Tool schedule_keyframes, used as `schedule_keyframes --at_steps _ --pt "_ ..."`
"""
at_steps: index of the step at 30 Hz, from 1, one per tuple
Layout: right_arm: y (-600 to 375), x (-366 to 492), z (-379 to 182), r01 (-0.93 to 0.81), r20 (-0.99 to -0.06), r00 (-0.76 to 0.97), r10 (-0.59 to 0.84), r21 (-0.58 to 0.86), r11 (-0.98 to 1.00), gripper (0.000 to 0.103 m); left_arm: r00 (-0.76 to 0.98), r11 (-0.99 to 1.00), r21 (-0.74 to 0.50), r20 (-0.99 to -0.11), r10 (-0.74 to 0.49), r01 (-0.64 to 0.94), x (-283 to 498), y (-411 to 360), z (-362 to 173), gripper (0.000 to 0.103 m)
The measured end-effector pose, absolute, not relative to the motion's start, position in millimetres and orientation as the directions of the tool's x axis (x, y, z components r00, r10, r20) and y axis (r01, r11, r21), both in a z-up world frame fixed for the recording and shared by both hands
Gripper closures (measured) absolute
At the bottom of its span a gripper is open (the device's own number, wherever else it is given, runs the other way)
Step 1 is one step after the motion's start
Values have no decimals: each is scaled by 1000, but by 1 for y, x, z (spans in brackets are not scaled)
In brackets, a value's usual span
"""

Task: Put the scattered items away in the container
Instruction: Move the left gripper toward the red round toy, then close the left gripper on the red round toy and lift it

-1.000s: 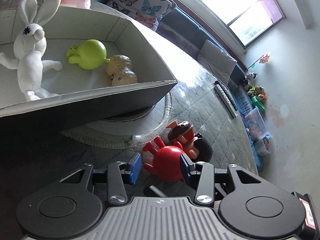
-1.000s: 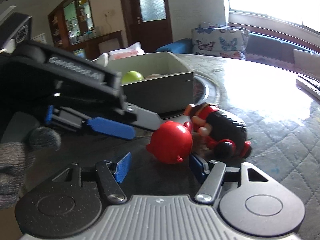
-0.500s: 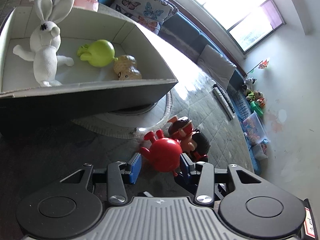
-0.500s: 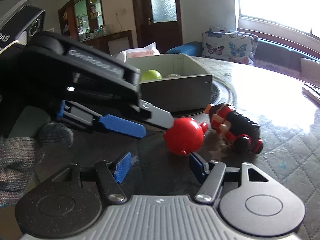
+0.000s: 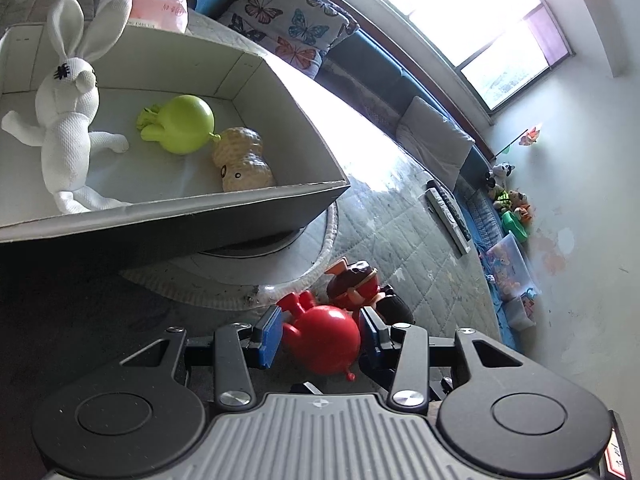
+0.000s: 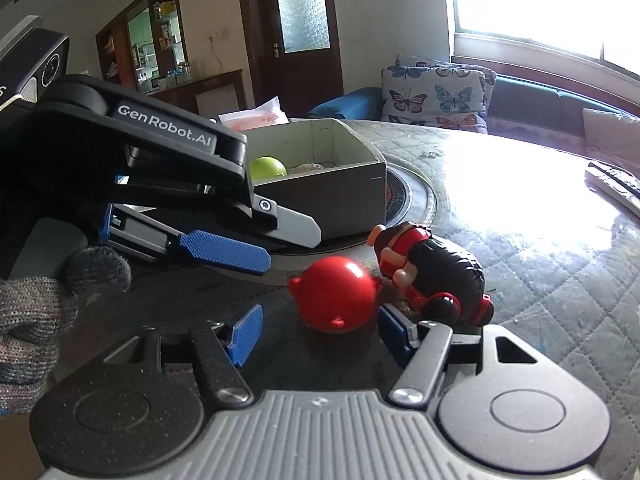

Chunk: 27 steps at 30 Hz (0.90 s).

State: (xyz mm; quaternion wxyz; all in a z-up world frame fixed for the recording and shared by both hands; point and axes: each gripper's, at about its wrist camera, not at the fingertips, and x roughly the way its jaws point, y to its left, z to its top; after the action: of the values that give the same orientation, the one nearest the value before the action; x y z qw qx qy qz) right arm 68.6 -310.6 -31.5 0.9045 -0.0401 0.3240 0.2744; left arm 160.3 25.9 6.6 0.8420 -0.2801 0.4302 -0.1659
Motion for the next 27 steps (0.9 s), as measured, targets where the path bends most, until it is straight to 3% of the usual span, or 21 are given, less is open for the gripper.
schedule_keyframes --at_steps 22,27 --pt "-308 91 -48 -516 -627 616 477 137 846 40 511 754 -657 -653 -559 -13 188 29 -16 58" --pt "-307 90 -49 -518 -626 616 479 137 844 46 483 714 -700 -636 -602 -31 192 33 -22 58"
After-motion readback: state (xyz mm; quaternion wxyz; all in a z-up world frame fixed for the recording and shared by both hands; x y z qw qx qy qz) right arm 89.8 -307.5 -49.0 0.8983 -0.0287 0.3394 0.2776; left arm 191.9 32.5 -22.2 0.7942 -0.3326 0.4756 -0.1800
